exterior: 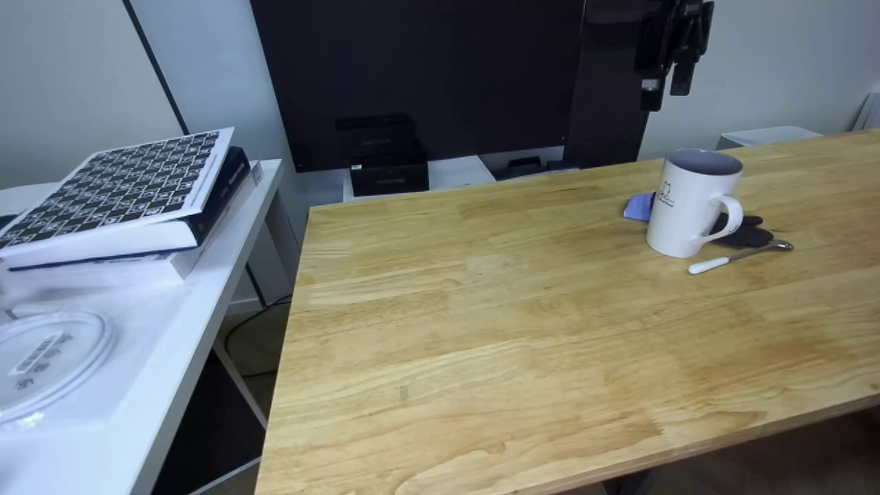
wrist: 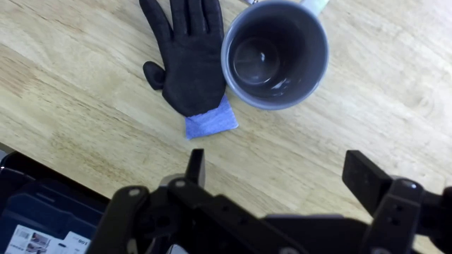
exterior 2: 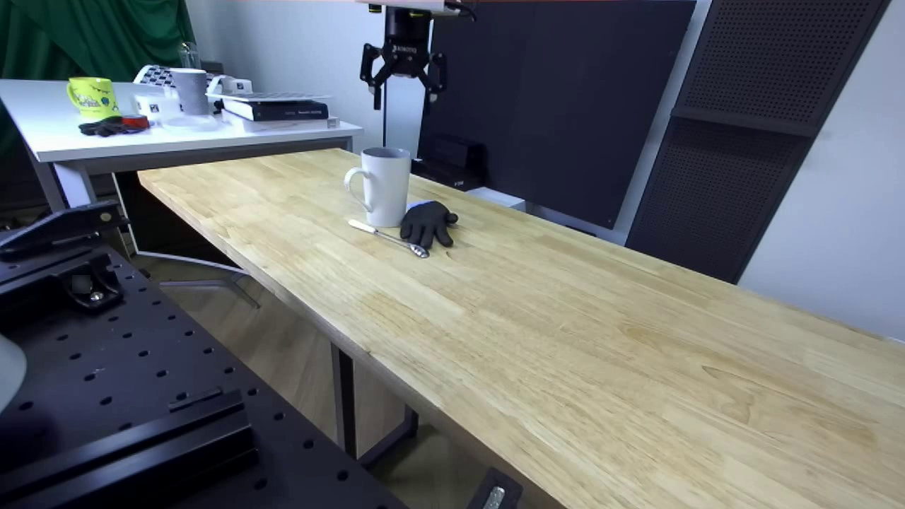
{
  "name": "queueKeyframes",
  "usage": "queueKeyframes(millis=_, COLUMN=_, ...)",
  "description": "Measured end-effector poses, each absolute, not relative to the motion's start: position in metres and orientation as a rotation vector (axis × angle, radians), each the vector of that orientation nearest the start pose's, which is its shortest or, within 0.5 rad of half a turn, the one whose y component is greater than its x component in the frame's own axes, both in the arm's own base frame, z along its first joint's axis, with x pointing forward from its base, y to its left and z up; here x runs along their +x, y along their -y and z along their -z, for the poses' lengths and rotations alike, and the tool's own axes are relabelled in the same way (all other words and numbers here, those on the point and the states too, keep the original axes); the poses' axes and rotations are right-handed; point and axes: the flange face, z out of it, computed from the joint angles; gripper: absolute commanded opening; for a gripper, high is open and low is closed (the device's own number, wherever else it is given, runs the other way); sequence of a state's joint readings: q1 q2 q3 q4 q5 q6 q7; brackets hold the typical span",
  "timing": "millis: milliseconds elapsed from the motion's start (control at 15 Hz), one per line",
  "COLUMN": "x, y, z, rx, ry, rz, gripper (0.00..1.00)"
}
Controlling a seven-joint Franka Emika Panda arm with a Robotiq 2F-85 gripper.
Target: Take the spoon out of the white mug
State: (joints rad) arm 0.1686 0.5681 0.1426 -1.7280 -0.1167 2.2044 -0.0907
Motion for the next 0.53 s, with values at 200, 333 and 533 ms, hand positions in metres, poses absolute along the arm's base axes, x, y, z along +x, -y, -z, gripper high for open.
queueKeyframes(millis=200, x=0.6293, y=-0.1846, z=-0.2559, rx=-3.126, ry=0.544, rz=0.029, gripper=1.00)
queueKeyframes(millis=333, x=0.6276, y=-0.1847, z=-0.2551, rx=-3.125, ry=0.547, rz=0.033, gripper=1.00)
queueKeyframes(millis=533, x=0.6273, y=-0.1850, z=-0.2522, rx=-3.125, ry=0.549, rz=0.027, gripper=1.00)
